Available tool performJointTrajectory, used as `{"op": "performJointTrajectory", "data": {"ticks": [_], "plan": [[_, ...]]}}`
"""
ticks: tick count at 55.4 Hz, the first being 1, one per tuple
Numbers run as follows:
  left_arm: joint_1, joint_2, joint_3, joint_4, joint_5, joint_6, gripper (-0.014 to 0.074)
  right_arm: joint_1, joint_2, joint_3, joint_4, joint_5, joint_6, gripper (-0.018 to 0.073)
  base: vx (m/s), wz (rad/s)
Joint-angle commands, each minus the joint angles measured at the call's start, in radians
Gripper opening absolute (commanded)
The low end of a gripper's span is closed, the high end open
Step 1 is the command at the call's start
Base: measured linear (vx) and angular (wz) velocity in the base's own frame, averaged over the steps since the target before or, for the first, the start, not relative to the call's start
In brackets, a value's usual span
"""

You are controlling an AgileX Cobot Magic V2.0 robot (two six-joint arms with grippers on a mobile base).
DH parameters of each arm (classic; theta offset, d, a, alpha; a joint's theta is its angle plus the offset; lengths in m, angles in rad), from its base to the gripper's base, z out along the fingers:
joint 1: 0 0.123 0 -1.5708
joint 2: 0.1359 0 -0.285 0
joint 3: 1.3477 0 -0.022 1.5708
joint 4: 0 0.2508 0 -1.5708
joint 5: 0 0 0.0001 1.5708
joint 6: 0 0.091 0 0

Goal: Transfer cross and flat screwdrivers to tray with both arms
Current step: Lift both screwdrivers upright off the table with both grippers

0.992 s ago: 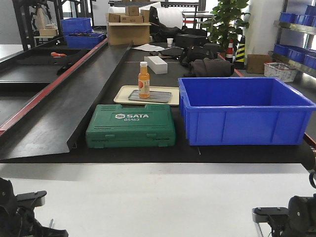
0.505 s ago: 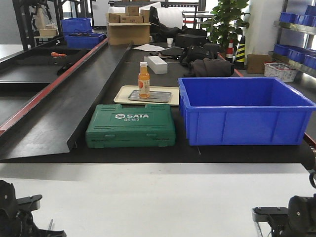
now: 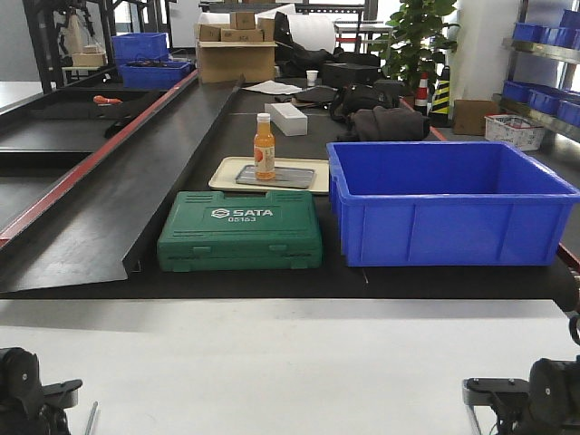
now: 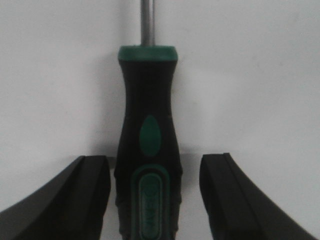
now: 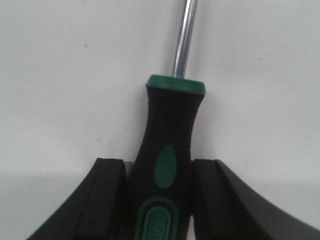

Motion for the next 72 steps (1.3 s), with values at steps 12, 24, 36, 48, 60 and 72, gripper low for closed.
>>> {"op": "performJointTrajectory", "data": {"ticks": [12, 24, 36, 48, 60, 72], "plan": [[-0.004, -0.006, -0.029, 0.038, -0.007, 0.037, 0.0486, -0.003, -0.018, -0.010, 0.033, 0.006, -0.005, -0.0008, 0.00, 0.00], [-0.004, 0.003, -0.029, 0.075, 0.025, 0.037, 0.0196, -0.003, -0.018, -0.010, 0.033, 0.011, -0.005, -0.0008, 0.00, 0.00], [-0.004, -0.006, -0.029, 0.078, 0.022, 0.043, -0.0008, -0.003, -0.029, -0.010, 0.035, 0.022, -0.005, -0.0008, 0.00, 0.00], [-0.005, -0.133, -0.029, 0.076, -0.004, 0.079, -0.0007, -0.003, -0.142, -0.010, 0.044, 0.043, -0.007, -0.0008, 0.00, 0.00], [-0.005, -0.348, -0.029, 0.076, -0.038, 0.089, -0.0006, -0.003, -0.371, -0.010, 0.046, 0.072, -0.007, -0.0008, 0.00, 0.00], [-0.006, -0.603, -0.027, 0.066, -0.037, 0.129, -0.0006, -0.003, -0.684, 0.003, 0.081, 0.065, -0.080, -0.0008, 0.00, 0.00]]}}
